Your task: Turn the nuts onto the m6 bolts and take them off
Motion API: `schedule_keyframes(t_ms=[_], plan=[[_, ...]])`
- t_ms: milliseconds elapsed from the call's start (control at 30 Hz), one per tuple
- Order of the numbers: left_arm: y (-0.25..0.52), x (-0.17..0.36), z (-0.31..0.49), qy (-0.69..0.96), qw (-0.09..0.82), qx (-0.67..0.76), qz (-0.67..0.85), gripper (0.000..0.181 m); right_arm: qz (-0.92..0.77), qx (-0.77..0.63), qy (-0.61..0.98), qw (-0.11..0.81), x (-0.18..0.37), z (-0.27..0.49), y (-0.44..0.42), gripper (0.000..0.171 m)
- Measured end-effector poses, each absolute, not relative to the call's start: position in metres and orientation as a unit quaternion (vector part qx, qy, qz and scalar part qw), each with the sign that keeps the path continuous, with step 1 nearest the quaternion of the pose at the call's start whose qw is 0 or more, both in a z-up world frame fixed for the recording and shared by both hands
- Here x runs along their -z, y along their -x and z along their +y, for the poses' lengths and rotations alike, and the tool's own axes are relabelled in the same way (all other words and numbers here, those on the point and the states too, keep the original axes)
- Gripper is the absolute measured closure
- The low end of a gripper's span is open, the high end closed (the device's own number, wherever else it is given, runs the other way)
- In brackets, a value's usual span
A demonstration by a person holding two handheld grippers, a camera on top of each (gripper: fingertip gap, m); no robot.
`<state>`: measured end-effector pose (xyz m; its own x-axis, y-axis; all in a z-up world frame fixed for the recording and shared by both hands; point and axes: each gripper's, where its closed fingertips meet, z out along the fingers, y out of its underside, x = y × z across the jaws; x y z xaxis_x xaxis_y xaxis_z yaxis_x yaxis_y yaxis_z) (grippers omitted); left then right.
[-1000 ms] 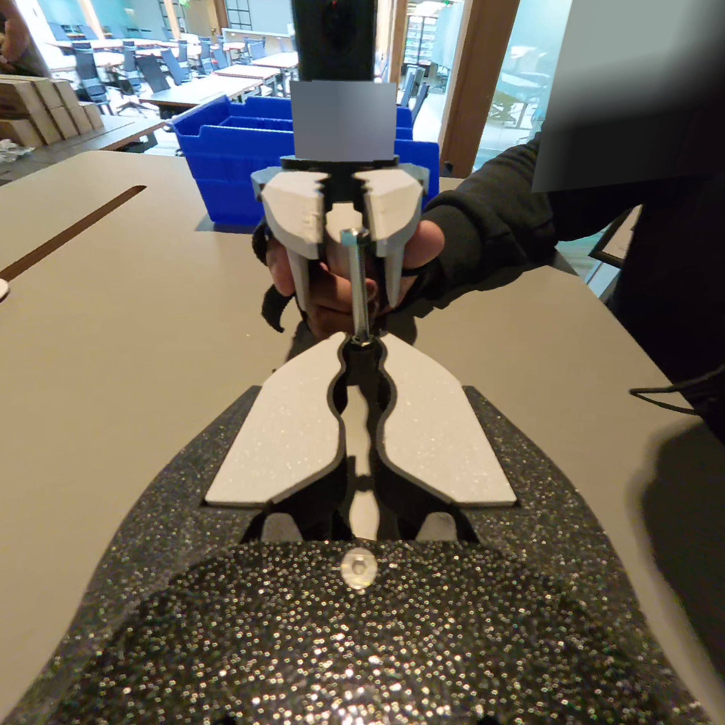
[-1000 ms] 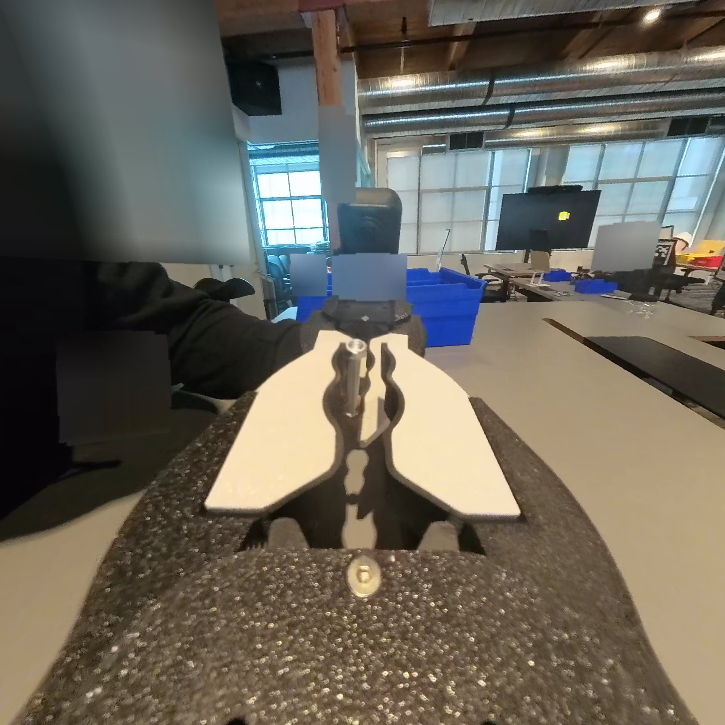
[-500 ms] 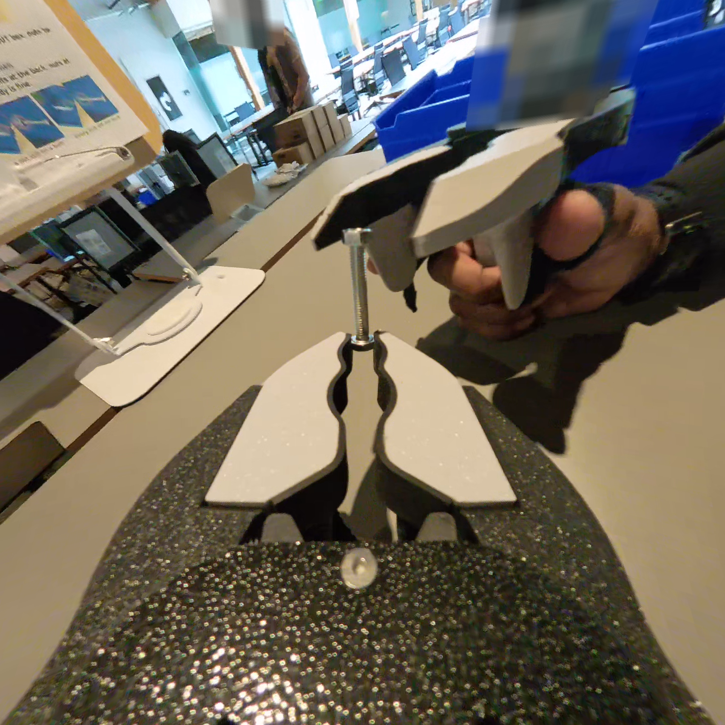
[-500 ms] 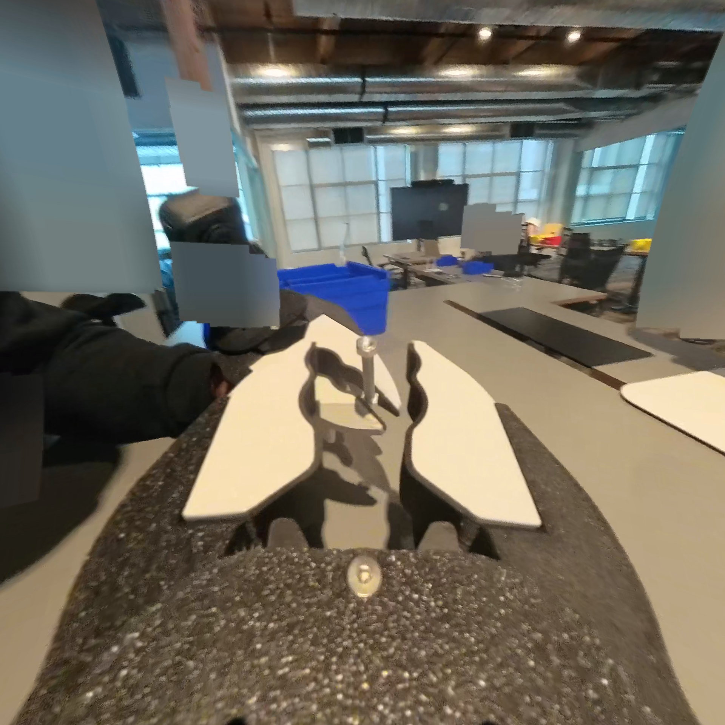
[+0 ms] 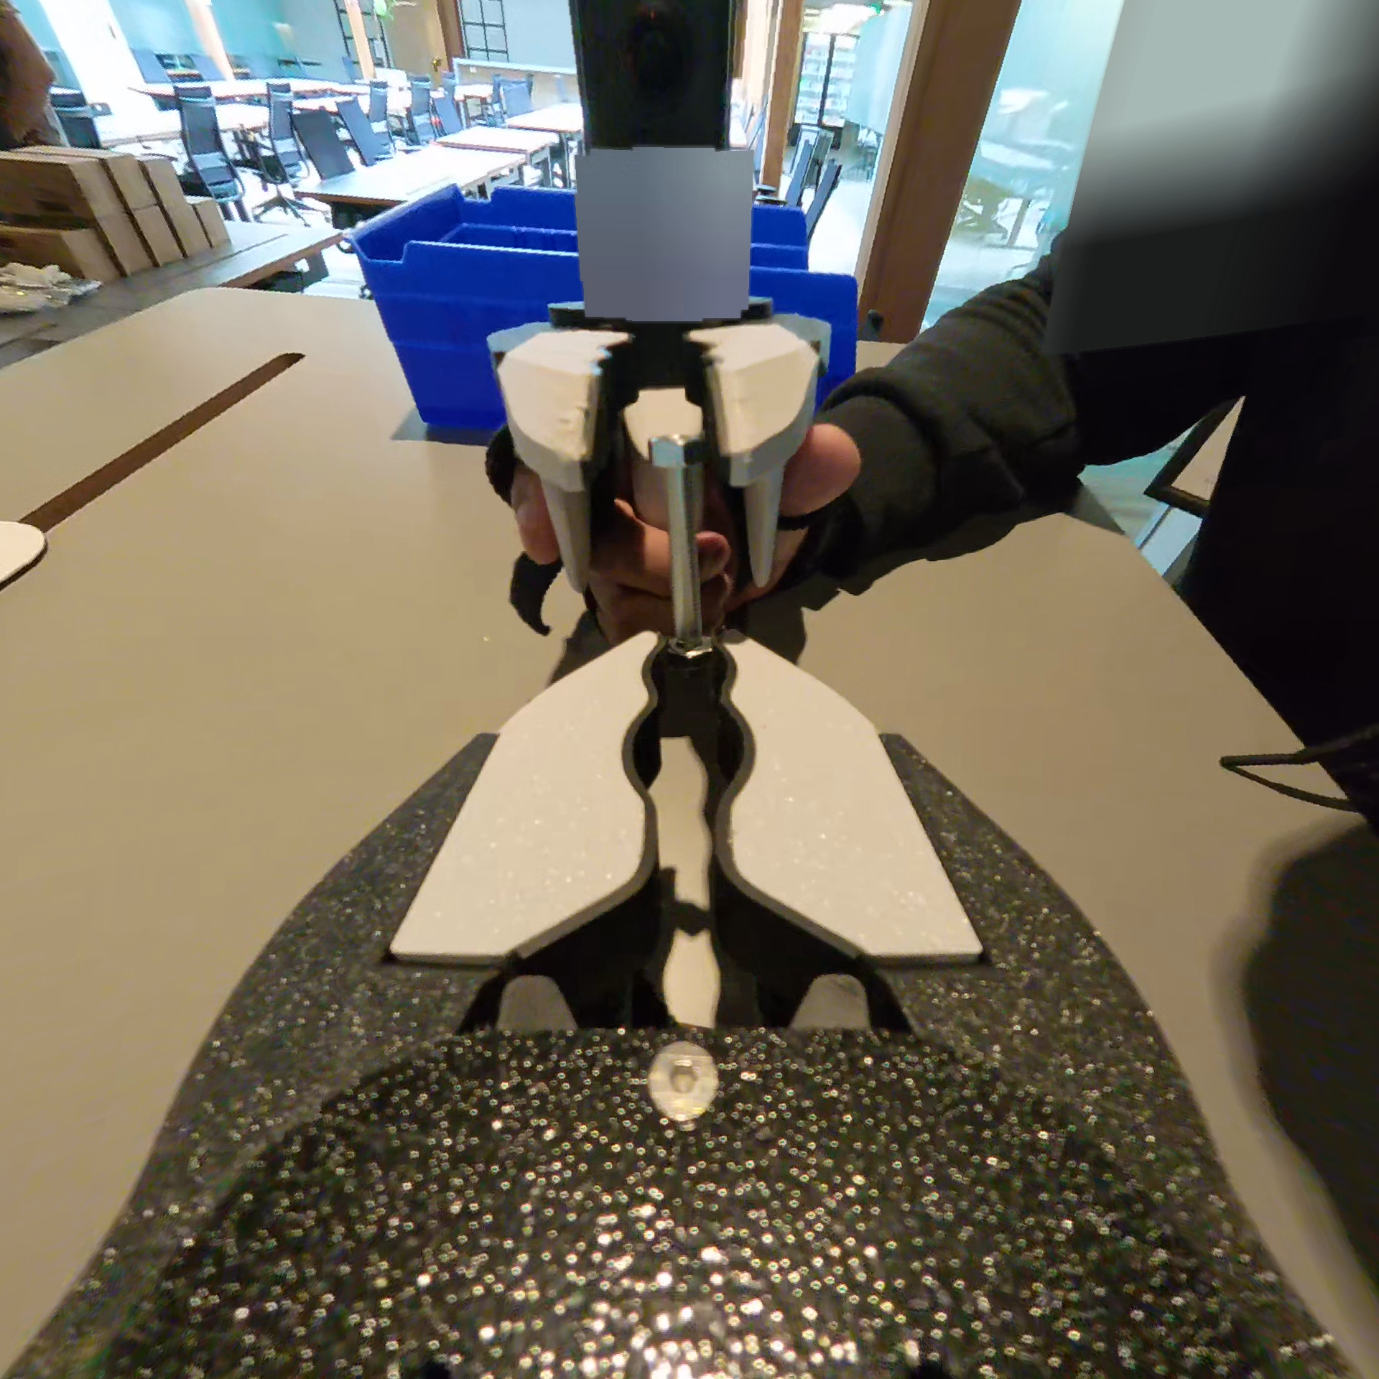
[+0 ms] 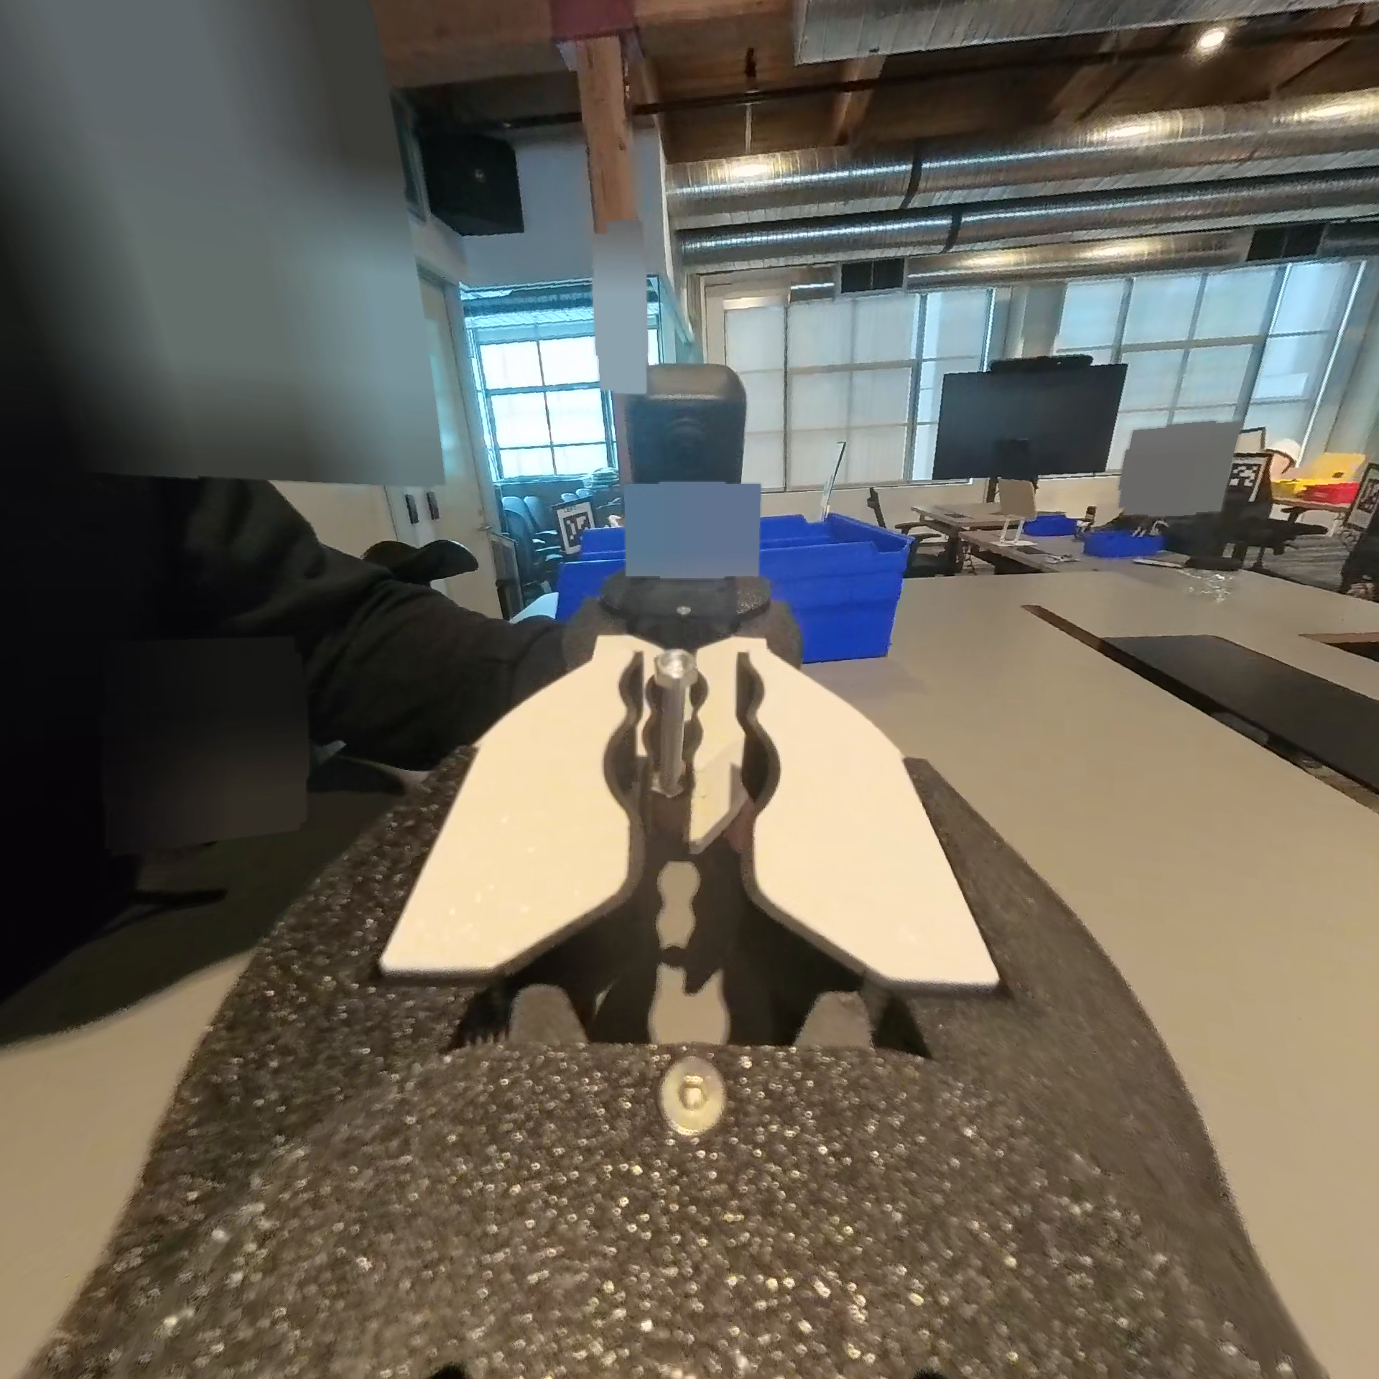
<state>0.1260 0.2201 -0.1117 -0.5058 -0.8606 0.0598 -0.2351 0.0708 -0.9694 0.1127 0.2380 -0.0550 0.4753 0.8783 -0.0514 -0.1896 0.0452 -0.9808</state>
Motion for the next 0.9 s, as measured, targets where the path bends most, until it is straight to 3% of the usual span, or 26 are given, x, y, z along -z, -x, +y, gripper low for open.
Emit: schedule_keyframes(t_ms=[167,400,500,567,700,900], plan=[[-0.136,0.113,0.237,0.439,0.346,0.505,0.657,0.171,-0.290,-0.361,0.584,0.666,0.059,0.249,-0.115,0.160],[-0.148,0.112,0.279,0.467,0.550,0.271,0.637,0.171,-0.197,-0.259,0.642,0.695,0.065,0.273,-0.135,0.160],[-0.148,0.110,0.275,0.473,0.528,0.316,0.630,0.171,-0.204,-0.285,0.636,0.687,0.064,0.271,-0.132,0.132],[-0.146,0.108,0.272,0.476,0.493,0.374,0.625,0.171,-0.211,-0.329,0.613,0.686,0.058,0.266,-0.131,0.124],[-0.139,0.110,0.253,0.457,0.385,0.489,0.635,0.172,-0.239,-0.373,0.583,0.681,0.053,0.255,-0.125,0.135],[-0.132,0.105,0.237,0.429,0.330,0.544,0.641,0.172,-0.262,-0.387,0.572,0.675,0.053,0.249,-0.119,0.147]])
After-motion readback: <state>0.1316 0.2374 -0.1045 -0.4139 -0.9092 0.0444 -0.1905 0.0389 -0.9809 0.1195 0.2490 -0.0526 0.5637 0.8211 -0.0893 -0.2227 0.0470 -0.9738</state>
